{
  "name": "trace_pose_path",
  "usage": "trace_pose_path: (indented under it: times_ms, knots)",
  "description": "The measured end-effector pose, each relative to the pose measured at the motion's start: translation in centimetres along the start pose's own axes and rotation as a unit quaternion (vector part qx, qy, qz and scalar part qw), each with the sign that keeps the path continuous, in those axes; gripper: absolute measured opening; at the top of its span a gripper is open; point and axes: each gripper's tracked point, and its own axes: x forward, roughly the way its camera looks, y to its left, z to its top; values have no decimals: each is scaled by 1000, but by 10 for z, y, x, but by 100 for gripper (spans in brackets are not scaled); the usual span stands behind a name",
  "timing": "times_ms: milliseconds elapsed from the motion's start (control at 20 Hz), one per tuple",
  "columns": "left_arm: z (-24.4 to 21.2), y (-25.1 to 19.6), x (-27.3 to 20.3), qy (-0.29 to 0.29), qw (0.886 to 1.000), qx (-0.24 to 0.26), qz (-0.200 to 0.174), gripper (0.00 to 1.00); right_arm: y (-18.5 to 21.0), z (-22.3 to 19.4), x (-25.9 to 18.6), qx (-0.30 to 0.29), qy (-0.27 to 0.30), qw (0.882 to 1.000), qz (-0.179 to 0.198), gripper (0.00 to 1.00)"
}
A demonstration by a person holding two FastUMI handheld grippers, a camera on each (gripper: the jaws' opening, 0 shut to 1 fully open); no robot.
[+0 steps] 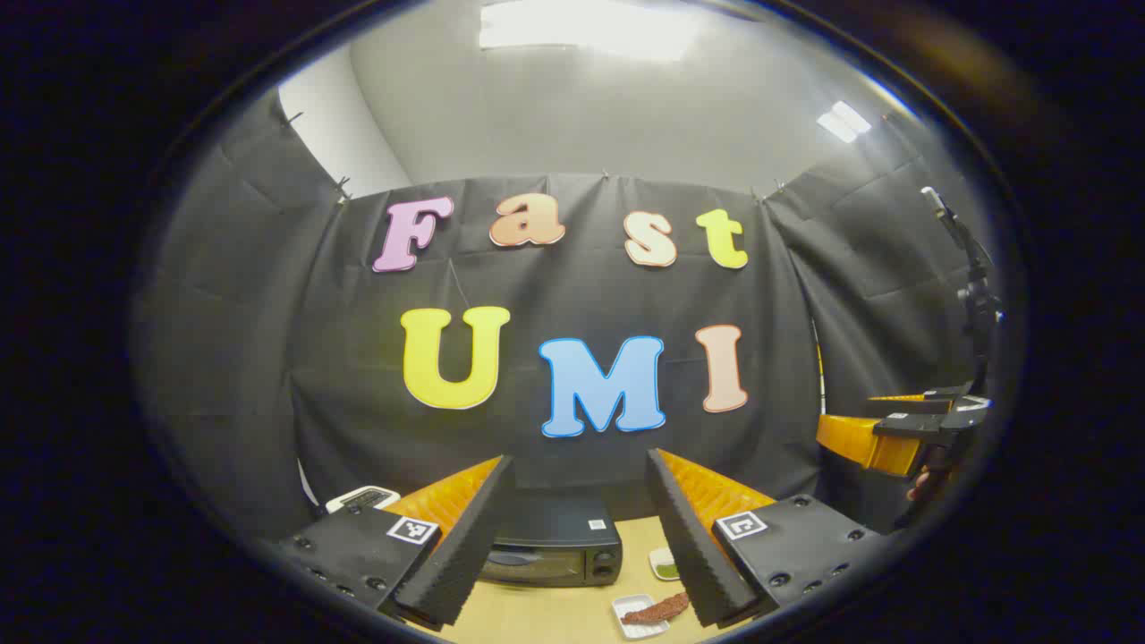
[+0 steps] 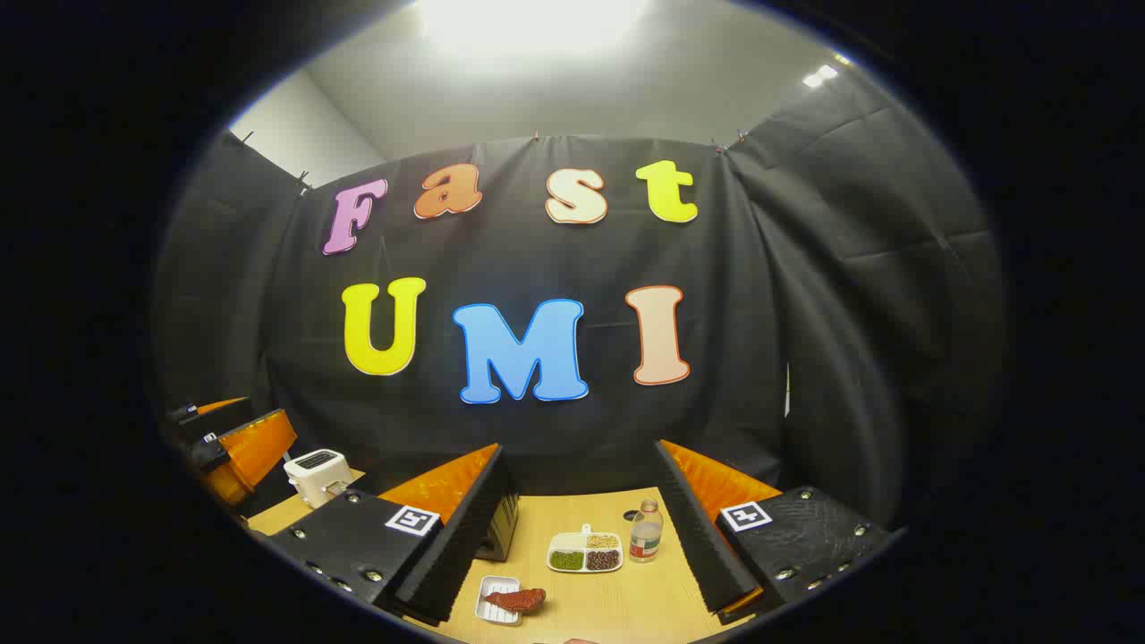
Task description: Open the electric oven with the left hand, put the food in, and close the electric oven.
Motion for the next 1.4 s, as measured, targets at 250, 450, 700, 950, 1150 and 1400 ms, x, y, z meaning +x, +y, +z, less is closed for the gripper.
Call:
trace_pose_path:
  times_ms: [250, 450, 700, 950, 1150, 1400]
  knots:
    - [-8, 3, 2, 2, 1000, -12, 10, 100, 8, -11, 6, -3, 7, 1000, 9, 98]
    - [-1, 24, 13, -7, 1000, -10, 2, 94, 28, -5, 11, 9, 10, 1000, 8, 94]
    - [11, 60, 33, -24, 1000, -13, -1, 97, 53, 11, 19, 11, -9, 1000, -2, 98]
    - [-5, 76, 49, -16, 999, -19, -23, 100, 72, 4, 28, 1, -5, 1000, -18, 99]
    - [-69, 96, 71, 29, 999, -33, -22, 100, 80, -9, 31, -5, 5, 999, -34, 99]
    - [-166, 108, 110, 120, 992, -29, -15, 96, 86, -18, 40, -22, 16, 999, -17, 99]
